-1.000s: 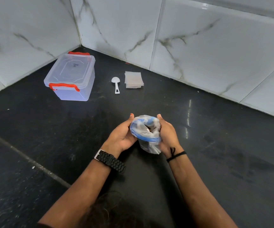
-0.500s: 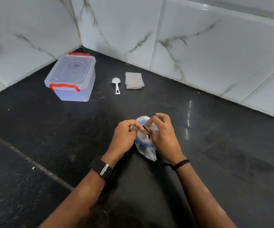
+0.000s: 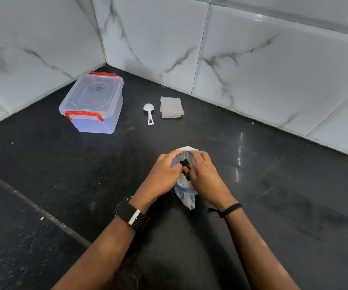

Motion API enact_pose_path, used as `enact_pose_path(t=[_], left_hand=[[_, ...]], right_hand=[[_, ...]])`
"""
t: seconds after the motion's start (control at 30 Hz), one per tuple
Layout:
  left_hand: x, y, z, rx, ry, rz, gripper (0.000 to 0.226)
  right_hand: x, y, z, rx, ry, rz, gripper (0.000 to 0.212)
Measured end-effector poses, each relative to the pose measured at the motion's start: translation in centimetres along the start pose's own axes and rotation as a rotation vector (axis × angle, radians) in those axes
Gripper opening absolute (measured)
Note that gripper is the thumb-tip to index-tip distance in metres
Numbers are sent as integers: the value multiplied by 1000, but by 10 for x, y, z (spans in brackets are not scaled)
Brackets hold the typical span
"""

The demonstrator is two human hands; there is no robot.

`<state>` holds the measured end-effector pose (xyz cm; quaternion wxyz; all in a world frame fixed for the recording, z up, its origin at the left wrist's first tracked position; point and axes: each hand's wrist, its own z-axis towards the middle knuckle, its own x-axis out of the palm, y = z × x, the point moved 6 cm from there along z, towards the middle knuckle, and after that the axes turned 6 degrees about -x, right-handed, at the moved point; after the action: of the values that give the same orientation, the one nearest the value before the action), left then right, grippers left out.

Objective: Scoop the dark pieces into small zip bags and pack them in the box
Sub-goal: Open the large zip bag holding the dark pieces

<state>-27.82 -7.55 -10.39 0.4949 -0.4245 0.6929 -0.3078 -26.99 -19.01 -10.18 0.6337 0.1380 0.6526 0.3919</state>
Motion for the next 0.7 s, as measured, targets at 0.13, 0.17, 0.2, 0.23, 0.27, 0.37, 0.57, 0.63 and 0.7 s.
enact_pose_path(t=[0.13,0.17,0.2,0.23,0.27,0.37,0.57,0.63,0.7], left_hand=[[5,7,-5,-8,-4,42,57],[5,10,-5,-16,10,14,58],[4,10,-5,4,11,-16,58],[2,10,-5,37,-7,-35,55],[0,11,-4,54,-39,-52,47],[-5,15,-6,47,-115,-148,27],[6,22,-7,-13,-187,-234,42],[11,21,-8,0,-202,-252,56],[13,20,-9,20,-220,-255,62]], right_hand=[[-8,-4,-5,2,-1,-267,53],[-11,-2,-6,4,-26,-287,54],[-14,-2,-7,20,-38,-262,54],[-16,-2,-7,43,-44,-213,54],[-18,-3,-7,75,-46,-161,55],[-24,-6,-7,157,-53,1,46],[-22,-8,-11,217,-70,42,31],[-19,-8,-9,213,-49,-17,29],[-16,-10,-8,216,-49,-55,29]])
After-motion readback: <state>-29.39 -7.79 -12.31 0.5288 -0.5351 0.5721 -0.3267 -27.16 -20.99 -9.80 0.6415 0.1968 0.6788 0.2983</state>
